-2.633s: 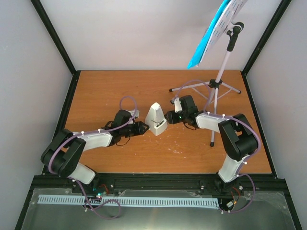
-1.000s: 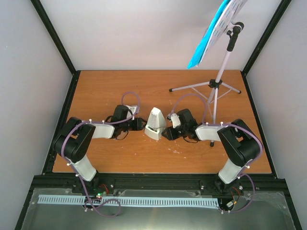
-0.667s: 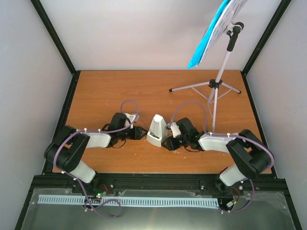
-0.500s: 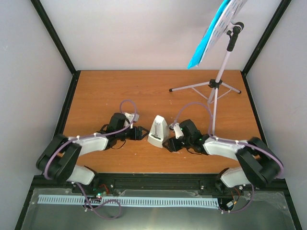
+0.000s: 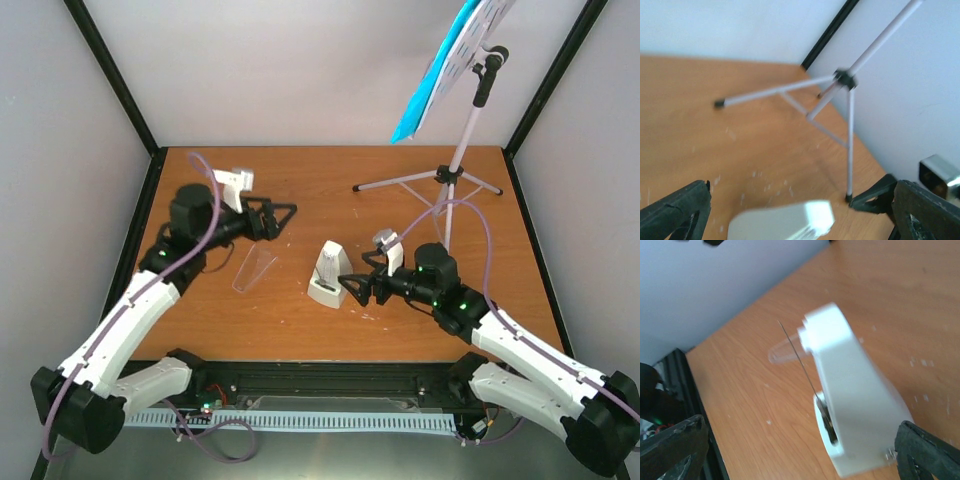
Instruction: Pack up the instrument practice props
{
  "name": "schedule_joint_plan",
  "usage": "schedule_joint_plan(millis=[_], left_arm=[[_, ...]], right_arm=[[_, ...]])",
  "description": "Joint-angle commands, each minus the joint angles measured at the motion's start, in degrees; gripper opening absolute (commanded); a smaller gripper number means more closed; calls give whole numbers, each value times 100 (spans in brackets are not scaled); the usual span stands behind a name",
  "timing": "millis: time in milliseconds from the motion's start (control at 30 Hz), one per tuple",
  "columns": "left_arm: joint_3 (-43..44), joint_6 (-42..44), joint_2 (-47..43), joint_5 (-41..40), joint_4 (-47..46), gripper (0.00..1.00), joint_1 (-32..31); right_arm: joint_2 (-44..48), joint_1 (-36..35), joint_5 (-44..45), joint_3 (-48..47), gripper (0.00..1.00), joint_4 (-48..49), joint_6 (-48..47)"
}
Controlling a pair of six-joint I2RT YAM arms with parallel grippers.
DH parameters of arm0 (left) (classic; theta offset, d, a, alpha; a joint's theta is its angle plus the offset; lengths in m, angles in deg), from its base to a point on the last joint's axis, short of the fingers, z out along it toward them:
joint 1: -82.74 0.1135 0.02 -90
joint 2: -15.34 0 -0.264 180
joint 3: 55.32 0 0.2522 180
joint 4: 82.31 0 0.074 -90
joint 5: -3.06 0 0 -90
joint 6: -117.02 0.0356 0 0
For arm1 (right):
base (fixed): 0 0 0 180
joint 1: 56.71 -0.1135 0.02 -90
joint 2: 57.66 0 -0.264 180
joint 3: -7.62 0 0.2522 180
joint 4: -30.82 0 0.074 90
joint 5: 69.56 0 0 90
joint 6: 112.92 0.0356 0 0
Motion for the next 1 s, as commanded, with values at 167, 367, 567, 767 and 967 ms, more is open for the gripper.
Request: schedule_joint_plan(millis=[167,367,567,767,967], left_arm=[[857,923,175,1344,302,99,1761],[23,1510,-64,-859,-52,99,1838],[-123,1814,-163,-1201,-37,99,1835],[-150,1893,-163,-1152,-5,100,1838],[-165,1884,-161,-1133,20,100,1837]], right_arm=[[-975,-35,-92,-1001,100,1174,-1312],[-2012,-31,-291,-1177,100,2029,-1616],[-2533,-31,-472,-1150,100,2278,-1876],[-2788,-31,-167,-984,100,2316,-1871],[-3083,-31,108,-774,100,2546,-1734]])
